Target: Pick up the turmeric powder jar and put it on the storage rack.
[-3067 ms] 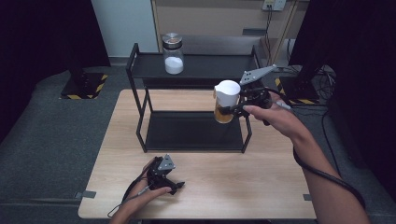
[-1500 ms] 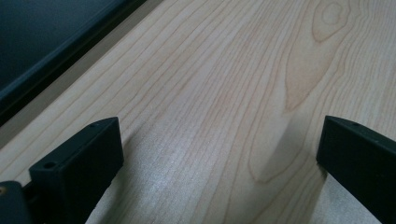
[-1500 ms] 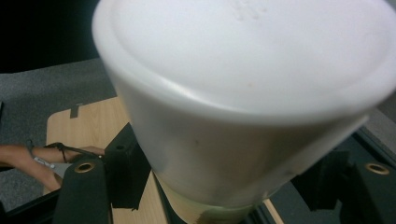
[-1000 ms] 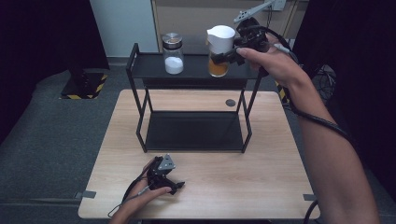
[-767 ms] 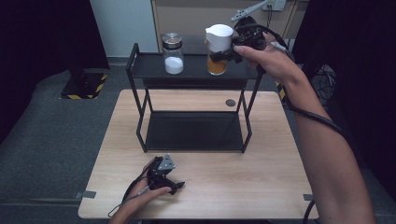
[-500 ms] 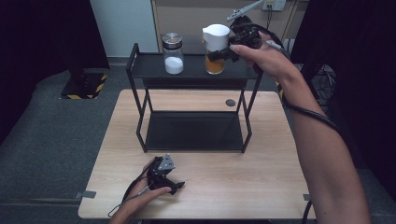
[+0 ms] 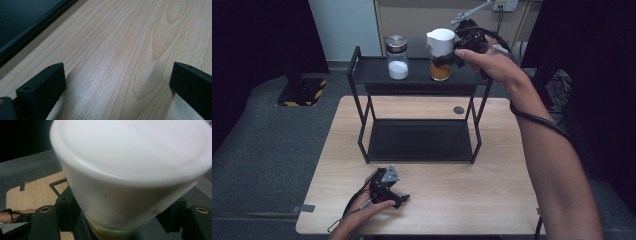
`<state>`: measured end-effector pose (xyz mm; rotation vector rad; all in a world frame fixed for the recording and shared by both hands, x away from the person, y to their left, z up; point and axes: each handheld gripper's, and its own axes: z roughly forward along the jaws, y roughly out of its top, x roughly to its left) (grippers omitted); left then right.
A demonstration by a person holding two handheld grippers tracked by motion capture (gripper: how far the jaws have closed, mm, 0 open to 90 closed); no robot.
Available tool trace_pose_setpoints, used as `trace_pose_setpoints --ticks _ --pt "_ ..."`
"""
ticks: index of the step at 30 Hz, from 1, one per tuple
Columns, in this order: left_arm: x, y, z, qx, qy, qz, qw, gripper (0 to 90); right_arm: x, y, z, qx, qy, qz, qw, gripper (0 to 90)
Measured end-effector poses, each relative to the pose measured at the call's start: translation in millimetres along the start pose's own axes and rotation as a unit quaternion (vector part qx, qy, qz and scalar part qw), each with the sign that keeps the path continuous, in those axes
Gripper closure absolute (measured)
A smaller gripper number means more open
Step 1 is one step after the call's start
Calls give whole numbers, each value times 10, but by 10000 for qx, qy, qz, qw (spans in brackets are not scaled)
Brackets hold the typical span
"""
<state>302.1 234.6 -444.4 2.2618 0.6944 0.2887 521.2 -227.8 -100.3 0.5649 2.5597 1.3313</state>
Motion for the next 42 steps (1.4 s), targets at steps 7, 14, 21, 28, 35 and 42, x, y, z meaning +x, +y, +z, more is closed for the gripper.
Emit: trace_pose_setpoints --ticks 7,14,21,28,35,42 --pt "0 0 0 -1 0 -1 10000 0 21 -3 -5 15 -35 -44 10000 317" --pt "-5 -2 0 -3 12 -6 10000 0 28 -30 -2 -25 -45 -28 10000 316" --pt "-6 -1 -1 0 12 -8 10000 0 41 1 0 33 -67 -49 10000 305" --pt "-7 -2 -1 -1 14 -11 10000 0 85 35 -52 96 -118 -123 9998 189" --pt "-7 -1 -2 1 15 -12 10000 0 179 -13 -194 102 -253 -185 9995 113" --pt "-8 -1 -1 1 17 -14 10000 0 328 -174 -360 -38 -379 -164 9991 84"
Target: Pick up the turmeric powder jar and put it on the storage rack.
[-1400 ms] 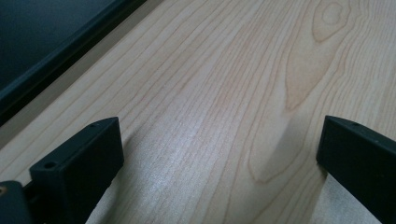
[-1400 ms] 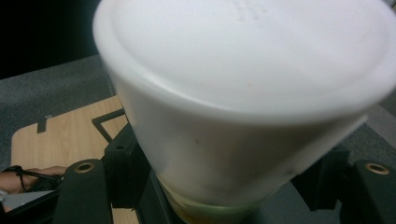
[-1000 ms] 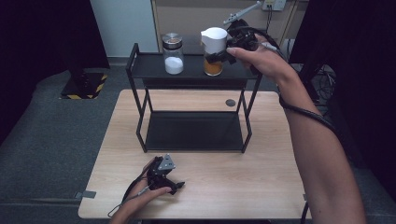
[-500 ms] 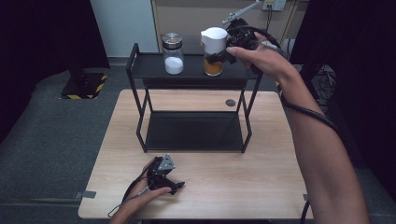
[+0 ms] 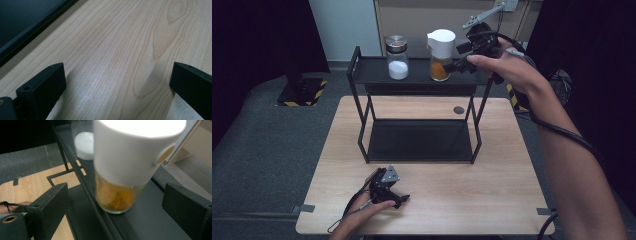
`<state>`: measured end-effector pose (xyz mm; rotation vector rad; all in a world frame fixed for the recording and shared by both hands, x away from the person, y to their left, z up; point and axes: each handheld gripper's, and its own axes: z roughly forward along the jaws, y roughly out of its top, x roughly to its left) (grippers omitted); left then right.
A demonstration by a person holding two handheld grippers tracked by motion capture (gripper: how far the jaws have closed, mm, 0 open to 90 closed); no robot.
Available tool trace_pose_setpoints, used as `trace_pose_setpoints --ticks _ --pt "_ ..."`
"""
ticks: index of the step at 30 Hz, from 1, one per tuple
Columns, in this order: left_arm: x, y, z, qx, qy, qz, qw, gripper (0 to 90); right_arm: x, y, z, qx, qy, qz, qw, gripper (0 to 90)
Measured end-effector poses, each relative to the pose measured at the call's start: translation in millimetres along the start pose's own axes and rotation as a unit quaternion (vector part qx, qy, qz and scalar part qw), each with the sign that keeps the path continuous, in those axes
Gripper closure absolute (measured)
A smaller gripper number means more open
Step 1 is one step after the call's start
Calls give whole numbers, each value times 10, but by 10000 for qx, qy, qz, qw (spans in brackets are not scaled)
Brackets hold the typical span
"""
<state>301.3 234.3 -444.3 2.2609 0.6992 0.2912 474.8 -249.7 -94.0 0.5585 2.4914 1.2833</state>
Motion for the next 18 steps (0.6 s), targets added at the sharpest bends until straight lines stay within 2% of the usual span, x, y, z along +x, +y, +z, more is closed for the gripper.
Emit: trace_pose_setpoints --ticks 7,14,18 --pt "-5 -1 2 -4 6 -13 10000 0 198 -244 -59 -179 116 -5 9998 86" --pt "-6 0 2 -3 8 -14 10000 0 411 -486 -31 -238 230 -131 9994 85" --pt "-5 -1 2 -4 7 -12 10000 0 496 -610 -12 -327 299 -120 9989 86"
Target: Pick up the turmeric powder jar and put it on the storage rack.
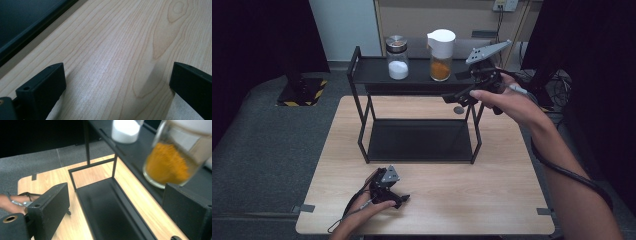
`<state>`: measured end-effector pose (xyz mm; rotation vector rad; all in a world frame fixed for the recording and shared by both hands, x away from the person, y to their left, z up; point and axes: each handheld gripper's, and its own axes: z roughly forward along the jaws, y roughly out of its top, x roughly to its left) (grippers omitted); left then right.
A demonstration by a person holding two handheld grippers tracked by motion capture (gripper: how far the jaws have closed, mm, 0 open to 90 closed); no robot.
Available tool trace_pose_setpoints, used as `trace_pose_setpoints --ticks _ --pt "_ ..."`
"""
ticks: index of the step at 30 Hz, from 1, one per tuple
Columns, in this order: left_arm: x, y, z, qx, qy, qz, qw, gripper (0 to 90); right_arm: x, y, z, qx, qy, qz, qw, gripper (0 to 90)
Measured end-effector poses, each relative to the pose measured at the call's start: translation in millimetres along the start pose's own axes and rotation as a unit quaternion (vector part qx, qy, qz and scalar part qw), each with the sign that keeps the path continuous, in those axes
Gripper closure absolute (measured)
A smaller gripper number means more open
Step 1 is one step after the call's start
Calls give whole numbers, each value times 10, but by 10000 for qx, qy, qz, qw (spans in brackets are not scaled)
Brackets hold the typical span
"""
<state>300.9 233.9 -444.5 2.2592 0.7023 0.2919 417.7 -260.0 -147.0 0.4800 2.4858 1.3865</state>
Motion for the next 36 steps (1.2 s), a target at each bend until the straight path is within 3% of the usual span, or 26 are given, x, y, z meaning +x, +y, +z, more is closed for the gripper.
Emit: trace_pose_setpoints --ticks 8,25,36 --pt "0 0 0 0 -1 -3 10000 0 175 -200 124 96 7 -23 10000 86" --pt "1 1 -1 2 -1 2 10000 0 433 -658 551 422 -44 89 9991 85" --pt "1 1 -1 2 -2 1 10000 0 622 -1043 753 598 -27 159 9981 83"
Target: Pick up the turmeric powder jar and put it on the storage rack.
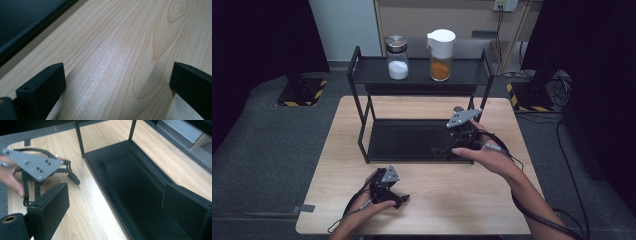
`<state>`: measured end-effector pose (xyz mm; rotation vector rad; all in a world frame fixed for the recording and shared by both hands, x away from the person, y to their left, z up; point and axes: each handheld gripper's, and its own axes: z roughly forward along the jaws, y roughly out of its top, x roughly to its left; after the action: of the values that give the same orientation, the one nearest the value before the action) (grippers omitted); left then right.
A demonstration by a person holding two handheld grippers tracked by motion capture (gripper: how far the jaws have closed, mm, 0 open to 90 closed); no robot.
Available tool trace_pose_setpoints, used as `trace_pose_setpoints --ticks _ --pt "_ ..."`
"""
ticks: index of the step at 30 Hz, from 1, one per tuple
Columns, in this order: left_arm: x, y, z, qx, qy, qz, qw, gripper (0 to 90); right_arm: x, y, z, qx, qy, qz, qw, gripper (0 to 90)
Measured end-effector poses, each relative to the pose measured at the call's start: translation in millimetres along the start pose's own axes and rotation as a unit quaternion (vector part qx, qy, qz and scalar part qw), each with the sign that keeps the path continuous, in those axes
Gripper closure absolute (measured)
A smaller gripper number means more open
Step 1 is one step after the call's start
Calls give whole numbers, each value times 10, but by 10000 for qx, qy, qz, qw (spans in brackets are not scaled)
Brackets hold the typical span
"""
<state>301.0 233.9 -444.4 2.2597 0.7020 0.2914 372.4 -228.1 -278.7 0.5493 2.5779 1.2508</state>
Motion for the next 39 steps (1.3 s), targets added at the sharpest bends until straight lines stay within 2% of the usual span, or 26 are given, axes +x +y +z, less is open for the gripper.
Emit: trace_pose_setpoints --ticks 4,14,19,30,39 --pt "0 0 0 0 0 0 10000 0 80 -127 69 9 -4 31 10000 83" --pt "3 1 2 -2 -8 5 10000 0 315 -526 377 277 -53 15 9996 90" --pt "3 1 1 -1 -7 7 10000 0 348 -751 475 240 -55 185 9995 89" --pt "2 1 2 -2 -6 4 10000 0 358 -1042 490 151 25 351 9993 84" --pt "2 1 2 -2 -5 4 10000 0 388 -1269 424 110 -93 386 9992 89"
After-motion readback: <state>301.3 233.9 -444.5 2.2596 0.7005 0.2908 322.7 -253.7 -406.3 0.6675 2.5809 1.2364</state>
